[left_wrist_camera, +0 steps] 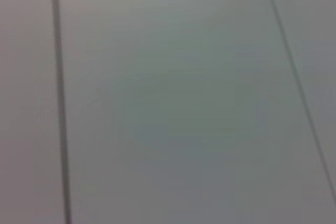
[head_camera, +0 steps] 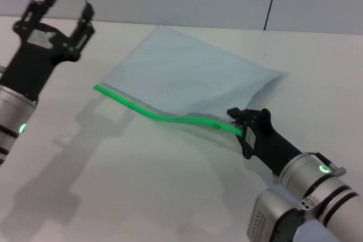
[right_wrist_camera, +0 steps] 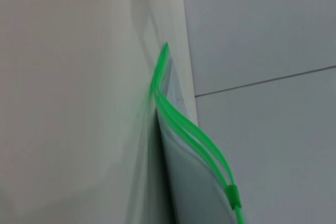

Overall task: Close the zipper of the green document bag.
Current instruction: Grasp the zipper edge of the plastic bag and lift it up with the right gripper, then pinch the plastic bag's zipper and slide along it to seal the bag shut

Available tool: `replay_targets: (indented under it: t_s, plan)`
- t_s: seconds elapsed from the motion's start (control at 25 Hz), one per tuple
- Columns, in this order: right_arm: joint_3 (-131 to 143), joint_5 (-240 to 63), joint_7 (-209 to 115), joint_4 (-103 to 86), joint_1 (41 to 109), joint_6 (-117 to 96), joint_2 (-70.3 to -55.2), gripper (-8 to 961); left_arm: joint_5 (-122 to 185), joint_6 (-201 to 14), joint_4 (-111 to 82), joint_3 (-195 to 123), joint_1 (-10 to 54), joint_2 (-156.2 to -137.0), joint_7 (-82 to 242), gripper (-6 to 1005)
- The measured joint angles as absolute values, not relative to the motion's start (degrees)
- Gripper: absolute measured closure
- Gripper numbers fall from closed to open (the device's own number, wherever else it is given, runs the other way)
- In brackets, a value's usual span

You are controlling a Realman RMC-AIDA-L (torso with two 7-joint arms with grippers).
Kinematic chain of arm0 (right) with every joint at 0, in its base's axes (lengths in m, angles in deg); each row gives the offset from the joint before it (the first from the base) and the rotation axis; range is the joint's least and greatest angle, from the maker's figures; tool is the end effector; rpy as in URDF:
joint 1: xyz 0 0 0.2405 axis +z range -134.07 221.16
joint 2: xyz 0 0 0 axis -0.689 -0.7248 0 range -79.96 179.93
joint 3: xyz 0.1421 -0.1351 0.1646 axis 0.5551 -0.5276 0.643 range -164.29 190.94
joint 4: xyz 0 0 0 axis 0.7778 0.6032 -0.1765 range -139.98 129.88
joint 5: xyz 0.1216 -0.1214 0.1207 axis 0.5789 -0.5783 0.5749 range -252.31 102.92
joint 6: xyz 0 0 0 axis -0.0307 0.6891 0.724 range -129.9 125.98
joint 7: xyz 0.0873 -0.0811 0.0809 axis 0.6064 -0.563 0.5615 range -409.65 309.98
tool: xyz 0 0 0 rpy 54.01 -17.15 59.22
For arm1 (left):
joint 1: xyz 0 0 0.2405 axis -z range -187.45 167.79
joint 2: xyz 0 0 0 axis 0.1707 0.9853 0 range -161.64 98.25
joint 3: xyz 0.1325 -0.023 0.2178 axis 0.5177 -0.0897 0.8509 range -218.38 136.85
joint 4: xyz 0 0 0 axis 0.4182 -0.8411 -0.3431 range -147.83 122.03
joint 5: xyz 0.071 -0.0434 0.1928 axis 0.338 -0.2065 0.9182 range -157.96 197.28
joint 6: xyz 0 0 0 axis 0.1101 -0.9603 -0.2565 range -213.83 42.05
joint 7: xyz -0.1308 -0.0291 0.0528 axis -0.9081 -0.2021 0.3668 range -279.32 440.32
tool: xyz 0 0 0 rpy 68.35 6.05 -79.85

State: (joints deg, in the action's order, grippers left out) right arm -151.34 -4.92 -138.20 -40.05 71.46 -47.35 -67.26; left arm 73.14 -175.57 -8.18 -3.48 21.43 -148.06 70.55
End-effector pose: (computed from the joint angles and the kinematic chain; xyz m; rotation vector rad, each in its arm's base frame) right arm 0.2456 0.2972 -0.1393 -1.9776 -0.8993 -0.2106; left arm -0.2872 0.3302 0.0161 -1.6816 -0.1648 -0.9200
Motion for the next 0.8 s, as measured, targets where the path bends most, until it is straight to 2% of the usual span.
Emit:
replay_targets:
  t_s: [0.44,0.8]
  plan:
    - [-151.38,-5.29,-134.48,-40.21,74.38,-47.5,-67.3,911,83.32,-160.24,-9.29,5.76,26.34,-148.38,82.12,274]
    - [-151.33,-5.19,-134.45,-40.89,75.54,-47.62,-67.35,913,92.4,-158.2,-9.11,10.22,27.76,-148.65,85.62,274]
